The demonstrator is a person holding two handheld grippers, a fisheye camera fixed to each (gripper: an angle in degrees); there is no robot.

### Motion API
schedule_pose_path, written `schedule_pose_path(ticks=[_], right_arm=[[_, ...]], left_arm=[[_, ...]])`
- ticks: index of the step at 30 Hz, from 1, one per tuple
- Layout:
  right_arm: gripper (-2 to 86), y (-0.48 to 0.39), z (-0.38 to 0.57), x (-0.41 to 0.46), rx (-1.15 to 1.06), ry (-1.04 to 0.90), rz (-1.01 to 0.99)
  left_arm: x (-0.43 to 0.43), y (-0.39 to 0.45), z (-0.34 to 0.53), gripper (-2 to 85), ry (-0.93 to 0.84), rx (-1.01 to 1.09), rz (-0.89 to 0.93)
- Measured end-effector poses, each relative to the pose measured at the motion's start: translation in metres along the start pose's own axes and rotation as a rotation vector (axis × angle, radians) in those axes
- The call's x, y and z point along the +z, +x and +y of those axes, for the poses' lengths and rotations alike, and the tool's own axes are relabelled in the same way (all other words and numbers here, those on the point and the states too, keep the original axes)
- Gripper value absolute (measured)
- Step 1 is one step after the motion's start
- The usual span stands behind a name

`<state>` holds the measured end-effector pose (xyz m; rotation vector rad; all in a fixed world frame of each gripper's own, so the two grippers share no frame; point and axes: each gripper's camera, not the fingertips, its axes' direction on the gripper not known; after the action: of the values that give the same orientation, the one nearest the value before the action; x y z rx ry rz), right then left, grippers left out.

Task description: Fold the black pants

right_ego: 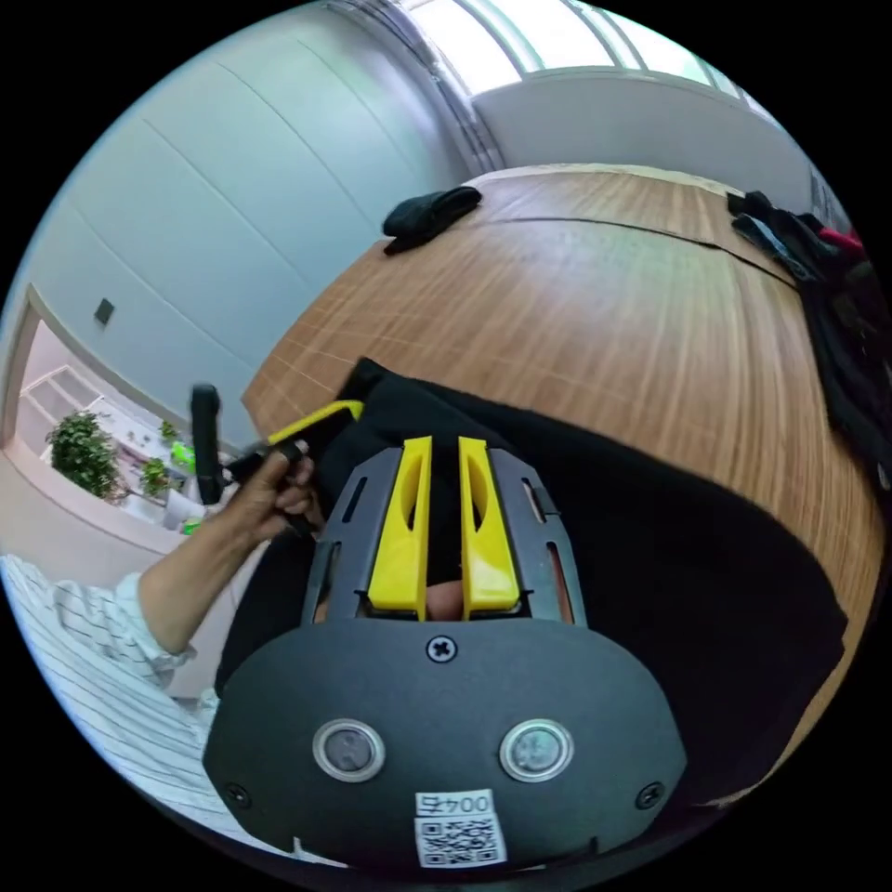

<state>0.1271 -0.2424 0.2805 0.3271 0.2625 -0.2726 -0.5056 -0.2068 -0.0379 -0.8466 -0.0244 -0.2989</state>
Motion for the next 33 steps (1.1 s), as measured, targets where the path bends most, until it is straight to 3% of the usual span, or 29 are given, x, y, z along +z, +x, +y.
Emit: schedule_pose_path(ticks=[2, 6, 11, 20, 23, 26, 28, 33], right_arm=[[7.2, 0.007, -0.066, 0.014, 0.009, -0.114, -0.169], [8.7, 0.035, -0.159, 0.085, 0.153, -0.379, -0.524], [10.5, 0.041, -0.225, 0.172, 0.197, -0.649, -0.525], [7.2, 0.03, -0.242, 0.223, 0.162, -0.807, -0.408], [1.9, 0.02, -0.26, 0.219, 0.186, -0.704, -0.396], [0.8, 0.003, -0.255, 0.232, 0.102, -0.733, -0.228], [1.5, 0.001, -0.251, 0.228, 0.094, -0.717, -0.244], [0.4, 0.014, -0.24, 0.145, 0.083, -0.464, -0.282]], left_arm=[[-0.007, -0.025, 0.004, 1.4, 0.037, -0.055, 0.14], [-0.012, -0.029, 0.001, 1.2, 0.037, -0.055, 0.154], [-0.02, -0.025, -0.002, 1.1, 0.041, -0.033, 0.111], [-0.033, -0.026, -0.005, 1.2, 0.044, -0.031, 0.121], [-0.036, -0.022, -0.005, 1.2, 0.046, -0.02, 0.109], [-0.038, -0.017, -0.007, 1.3, 0.037, -0.013, 0.084], [-0.039, -0.016, -0.007, 1.3, 0.036, -0.015, 0.077], [-0.043, -0.014, -0.008, 1.2, 0.035, -0.017, 0.081]])
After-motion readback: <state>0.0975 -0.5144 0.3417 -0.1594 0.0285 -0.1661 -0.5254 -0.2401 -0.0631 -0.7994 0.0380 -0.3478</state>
